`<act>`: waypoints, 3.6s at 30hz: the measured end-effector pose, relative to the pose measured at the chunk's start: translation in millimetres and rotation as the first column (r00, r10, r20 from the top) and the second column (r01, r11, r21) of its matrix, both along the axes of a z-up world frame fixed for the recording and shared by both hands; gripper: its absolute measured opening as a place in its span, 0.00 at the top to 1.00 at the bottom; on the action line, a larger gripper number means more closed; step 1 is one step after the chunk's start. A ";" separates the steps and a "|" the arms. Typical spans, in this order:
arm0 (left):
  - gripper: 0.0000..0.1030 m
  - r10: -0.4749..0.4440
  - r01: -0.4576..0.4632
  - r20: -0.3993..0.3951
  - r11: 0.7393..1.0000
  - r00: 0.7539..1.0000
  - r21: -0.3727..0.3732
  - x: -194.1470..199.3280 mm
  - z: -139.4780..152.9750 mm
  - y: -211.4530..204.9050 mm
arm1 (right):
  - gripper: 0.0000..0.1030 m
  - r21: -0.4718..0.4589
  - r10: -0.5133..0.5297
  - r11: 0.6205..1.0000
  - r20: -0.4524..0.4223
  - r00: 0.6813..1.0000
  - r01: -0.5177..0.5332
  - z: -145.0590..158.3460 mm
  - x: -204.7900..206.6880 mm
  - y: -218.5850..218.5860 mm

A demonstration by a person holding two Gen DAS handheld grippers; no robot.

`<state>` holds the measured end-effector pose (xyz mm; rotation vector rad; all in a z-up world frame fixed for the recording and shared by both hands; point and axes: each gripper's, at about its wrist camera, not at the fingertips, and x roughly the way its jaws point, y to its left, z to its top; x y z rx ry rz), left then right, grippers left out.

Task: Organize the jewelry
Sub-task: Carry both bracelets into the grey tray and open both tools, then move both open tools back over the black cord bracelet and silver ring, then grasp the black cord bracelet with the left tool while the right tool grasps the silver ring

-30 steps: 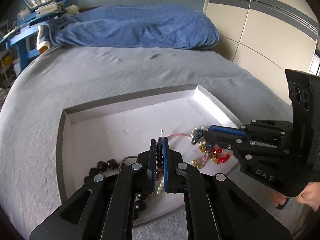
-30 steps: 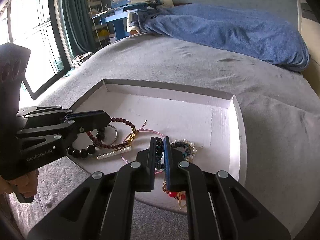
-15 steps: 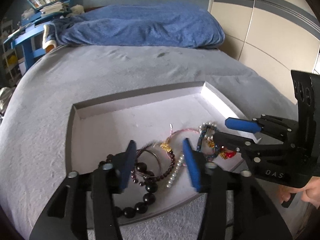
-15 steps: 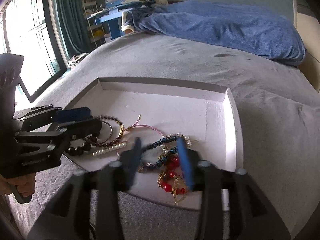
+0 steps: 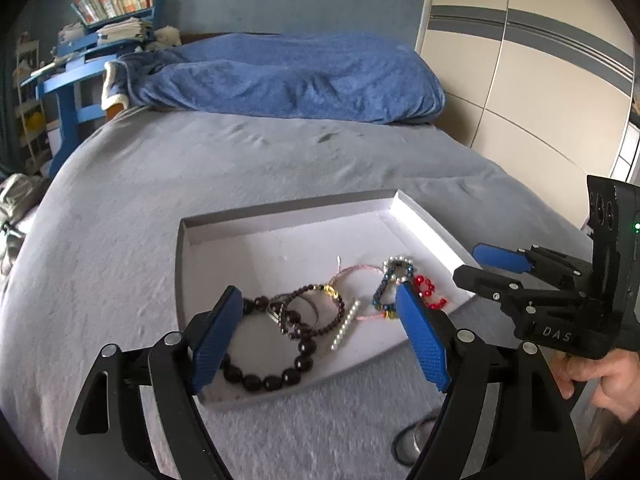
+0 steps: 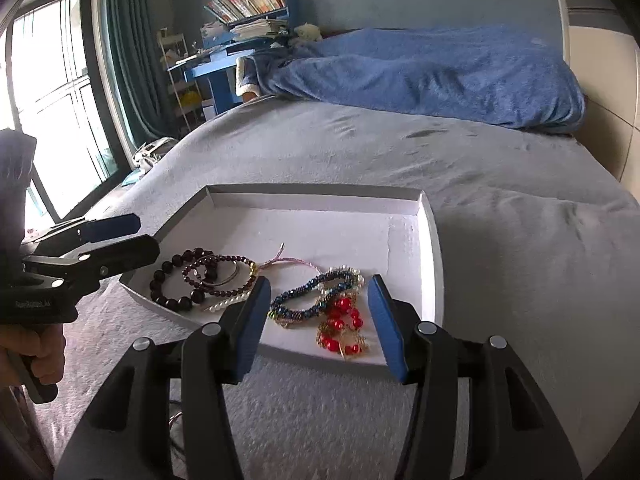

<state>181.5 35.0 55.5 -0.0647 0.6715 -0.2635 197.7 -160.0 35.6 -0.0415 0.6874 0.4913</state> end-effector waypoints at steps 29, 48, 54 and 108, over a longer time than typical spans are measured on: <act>0.23 -0.017 0.017 -0.081 1.000 0.997 0.003 -96.1 -37.8 -4.9 | 0.37 -0.003 -0.017 1.000 -0.075 0.997 0.017 -39.6 -78.2 -6.0; 0.43 -0.137 0.146 -0.158 0.988 0.978 0.049 -92.2 -61.7 -36.5 | 0.36 0.048 -0.118 0.991 -0.130 0.985 0.125 -47.9 -79.1 -33.5; 0.57 -0.189 0.199 -0.185 0.979 0.964 0.035 -83.6 -68.9 -51.4 | 0.36 0.047 -0.121 0.991 -0.139 0.983 0.129 -49.4 -79.5 -34.3; 0.97 0.025 -0.012 -0.261 0.998 0.965 0.054 -81.8 -72.9 15.8 | 0.55 -0.051 0.131 0.989 -0.143 0.981 -0.139 -51.4 -87.0 33.5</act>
